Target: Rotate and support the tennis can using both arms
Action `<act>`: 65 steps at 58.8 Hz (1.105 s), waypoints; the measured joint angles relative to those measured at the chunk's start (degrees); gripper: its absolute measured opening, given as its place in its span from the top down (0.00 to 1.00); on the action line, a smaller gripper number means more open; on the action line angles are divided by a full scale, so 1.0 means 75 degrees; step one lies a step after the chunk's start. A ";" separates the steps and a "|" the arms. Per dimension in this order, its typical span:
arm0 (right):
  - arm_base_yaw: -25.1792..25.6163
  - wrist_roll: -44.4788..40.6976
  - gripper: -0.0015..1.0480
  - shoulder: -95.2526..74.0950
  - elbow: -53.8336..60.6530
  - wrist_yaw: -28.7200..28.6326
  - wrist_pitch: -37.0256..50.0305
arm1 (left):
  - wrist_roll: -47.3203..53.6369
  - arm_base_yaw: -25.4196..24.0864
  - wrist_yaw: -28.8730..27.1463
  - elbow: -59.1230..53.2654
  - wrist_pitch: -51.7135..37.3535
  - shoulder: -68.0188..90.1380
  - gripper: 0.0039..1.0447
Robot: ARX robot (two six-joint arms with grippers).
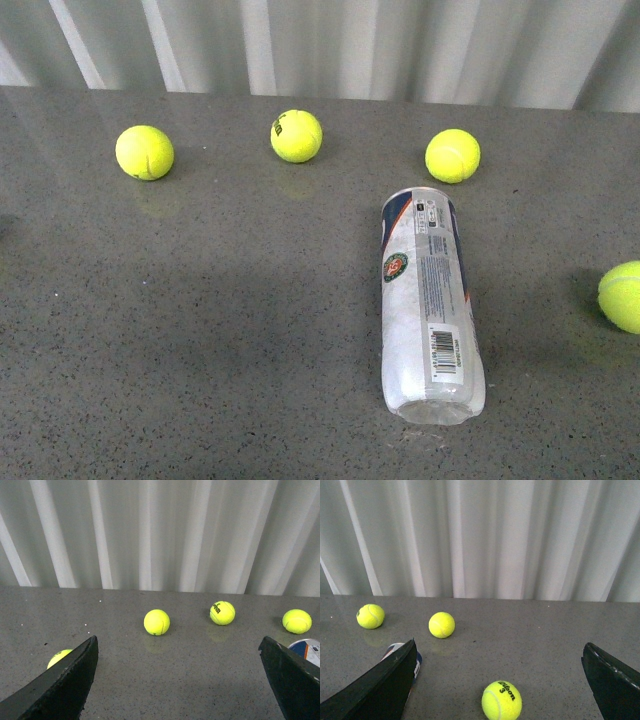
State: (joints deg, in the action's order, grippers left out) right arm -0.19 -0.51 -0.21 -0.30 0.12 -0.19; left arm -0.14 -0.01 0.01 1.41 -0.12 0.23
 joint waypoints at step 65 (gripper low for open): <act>-0.0612 0.0434 0.07 -0.1792 -0.1376 0.1075 -0.2483 | 0.0000 0.0000 -0.0003 0.0000 0.0003 0.0000 0.06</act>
State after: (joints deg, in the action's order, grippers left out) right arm -4.78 2.74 -13.65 -10.61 8.19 -18.81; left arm -0.14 -0.01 -0.01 1.41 -0.10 0.23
